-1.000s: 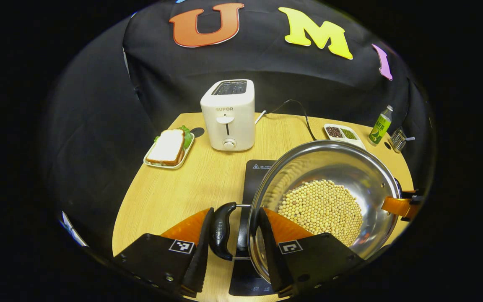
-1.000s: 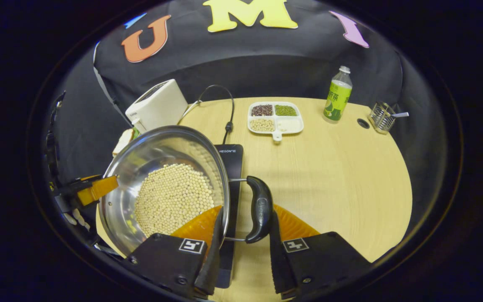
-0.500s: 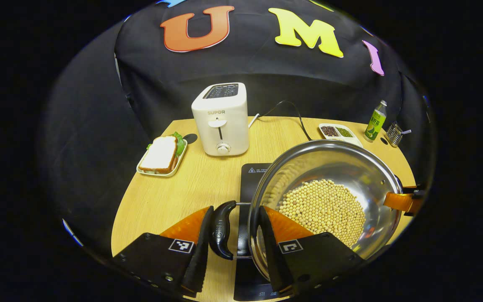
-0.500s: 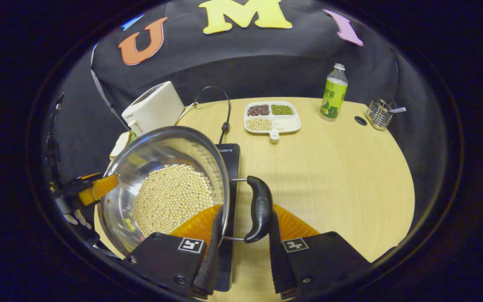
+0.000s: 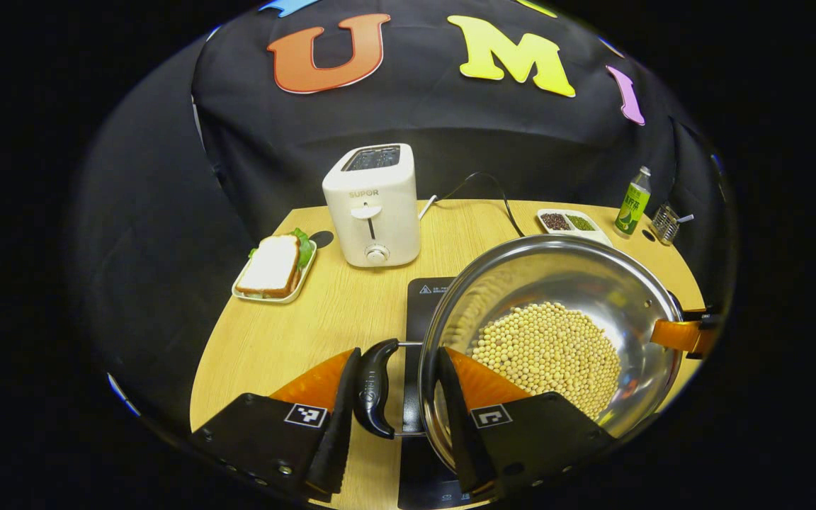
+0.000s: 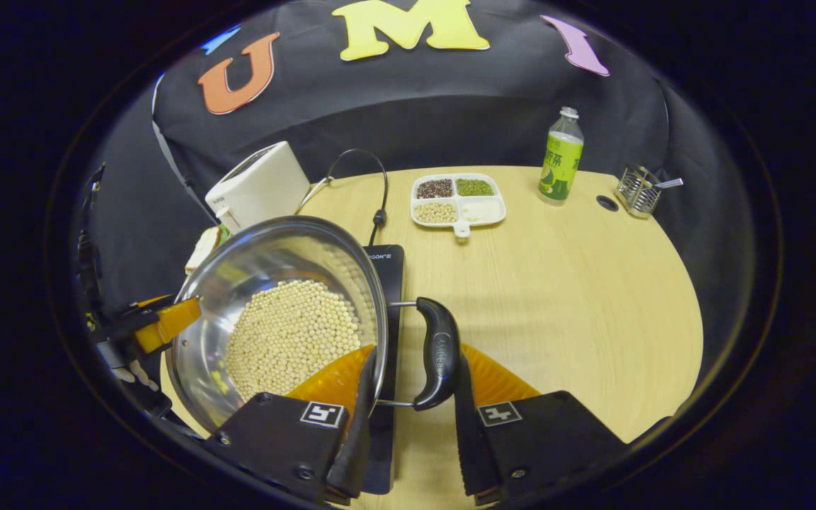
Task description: First push the handle of the pot to place it horizontally, then grasp the pot with both hands and set it on the induction cooktop.
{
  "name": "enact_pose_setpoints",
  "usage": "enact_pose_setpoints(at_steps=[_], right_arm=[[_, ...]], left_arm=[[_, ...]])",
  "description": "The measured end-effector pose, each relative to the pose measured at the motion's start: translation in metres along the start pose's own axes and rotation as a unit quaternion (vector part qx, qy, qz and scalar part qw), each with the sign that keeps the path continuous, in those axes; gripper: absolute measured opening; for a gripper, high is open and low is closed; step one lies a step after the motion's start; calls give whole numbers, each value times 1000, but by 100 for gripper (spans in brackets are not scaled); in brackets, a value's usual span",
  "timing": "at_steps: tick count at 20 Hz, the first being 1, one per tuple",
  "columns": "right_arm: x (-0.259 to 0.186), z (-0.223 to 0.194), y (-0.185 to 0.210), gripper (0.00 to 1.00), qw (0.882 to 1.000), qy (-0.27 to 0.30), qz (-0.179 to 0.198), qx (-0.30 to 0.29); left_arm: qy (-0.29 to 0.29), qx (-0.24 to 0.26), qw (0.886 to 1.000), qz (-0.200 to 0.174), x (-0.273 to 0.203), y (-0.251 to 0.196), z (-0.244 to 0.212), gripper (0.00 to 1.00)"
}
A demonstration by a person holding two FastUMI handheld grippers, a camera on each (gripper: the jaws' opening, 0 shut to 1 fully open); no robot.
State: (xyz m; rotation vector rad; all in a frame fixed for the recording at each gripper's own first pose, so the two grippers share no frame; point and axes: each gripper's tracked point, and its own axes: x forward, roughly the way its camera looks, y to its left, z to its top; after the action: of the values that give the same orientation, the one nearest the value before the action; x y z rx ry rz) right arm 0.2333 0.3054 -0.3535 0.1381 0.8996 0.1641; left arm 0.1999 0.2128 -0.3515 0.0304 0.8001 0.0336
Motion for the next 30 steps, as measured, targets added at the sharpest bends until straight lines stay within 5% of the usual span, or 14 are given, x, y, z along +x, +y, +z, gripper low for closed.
enact_pose_setpoints(at_steps=[9, 11, 12, 14, 30], right_arm=[[1, -1, 1, 60, 1000, -4, 5, -1], [-5, 5, -2, 71, 1000, -29, 9, -2], [-10, 10, -8, 70, 999, -46, -1, -13], [-19, 26, -9, 85, 996, -86, 3, -34], [-115, 55, -28, 82, 977, -187, 13, -102]], left_arm=[[-6, 2, 1000, -8, 1, 0, -2, 64], [-5, -17, 1000, -26, 2, -3, -4, 78], [-8, -22, 1000, -21, 0, 1, -5, 84], [-32, -18, 999, 5, -4, 16, 2, 96], [-177, 11, 984, 19, -122, -33, 62, 96]])
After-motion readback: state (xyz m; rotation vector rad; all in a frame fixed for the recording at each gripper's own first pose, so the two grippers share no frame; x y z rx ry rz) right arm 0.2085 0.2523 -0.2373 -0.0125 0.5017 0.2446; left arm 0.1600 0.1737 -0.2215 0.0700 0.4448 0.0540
